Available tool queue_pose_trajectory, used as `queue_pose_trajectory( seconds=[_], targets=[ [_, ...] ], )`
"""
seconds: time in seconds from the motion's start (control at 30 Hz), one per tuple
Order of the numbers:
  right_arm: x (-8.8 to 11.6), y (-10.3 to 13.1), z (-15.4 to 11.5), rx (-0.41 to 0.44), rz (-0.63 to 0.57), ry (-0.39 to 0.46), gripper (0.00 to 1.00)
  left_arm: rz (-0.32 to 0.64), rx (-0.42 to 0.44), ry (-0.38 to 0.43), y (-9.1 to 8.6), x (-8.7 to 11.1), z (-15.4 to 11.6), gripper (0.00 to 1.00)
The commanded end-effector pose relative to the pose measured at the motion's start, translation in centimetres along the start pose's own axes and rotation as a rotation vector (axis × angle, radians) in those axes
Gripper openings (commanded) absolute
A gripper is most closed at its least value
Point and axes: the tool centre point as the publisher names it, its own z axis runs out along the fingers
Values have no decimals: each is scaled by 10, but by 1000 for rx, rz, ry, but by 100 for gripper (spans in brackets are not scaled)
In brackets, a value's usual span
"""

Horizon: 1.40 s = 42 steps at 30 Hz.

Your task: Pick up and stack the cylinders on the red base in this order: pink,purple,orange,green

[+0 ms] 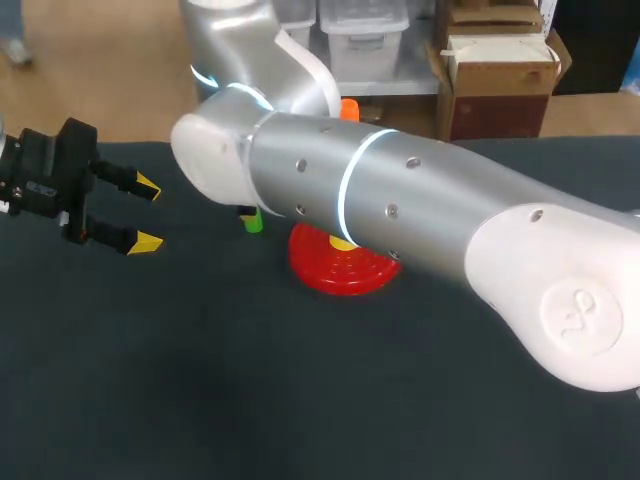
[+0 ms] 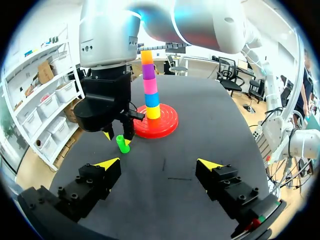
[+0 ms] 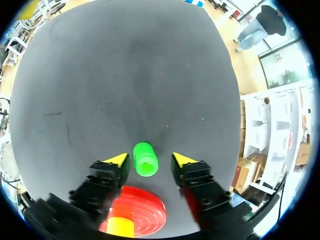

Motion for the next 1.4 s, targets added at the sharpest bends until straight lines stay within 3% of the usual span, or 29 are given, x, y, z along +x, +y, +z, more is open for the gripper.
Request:
queue_pose_trajectory(
  seconds=[0.03,0.2,0.33,0.53,0.7,0.87,1.2,1.4],
  targets=[
    [-7,-10,2,-211,3,10,2,2,2,-3,1,1,0,100],
    [-7,-11,0,-199,5,-2,0,2,2,-3,1,1,0,100],
    [-5,-14,-24,-187,-8,-37,0,2,2,-3,1,1,0,100],
    [15,-12,-107,-172,-70,-141,0,2,2,-3,1,1,0,100],
    [54,-9,-183,-115,-121,-193,0,2,2,-3,1,1,0,100],
    [89,-11,-231,-51,-97,-229,0,2,2,-3,1,1,0,100],
    [135,-2,-280,50,-21,-294,0,2,2,-3,1,1,0,100],
    [145,4,-278,50,-22,-272,0,2,2,-3,1,1,0,100]
  ],
)
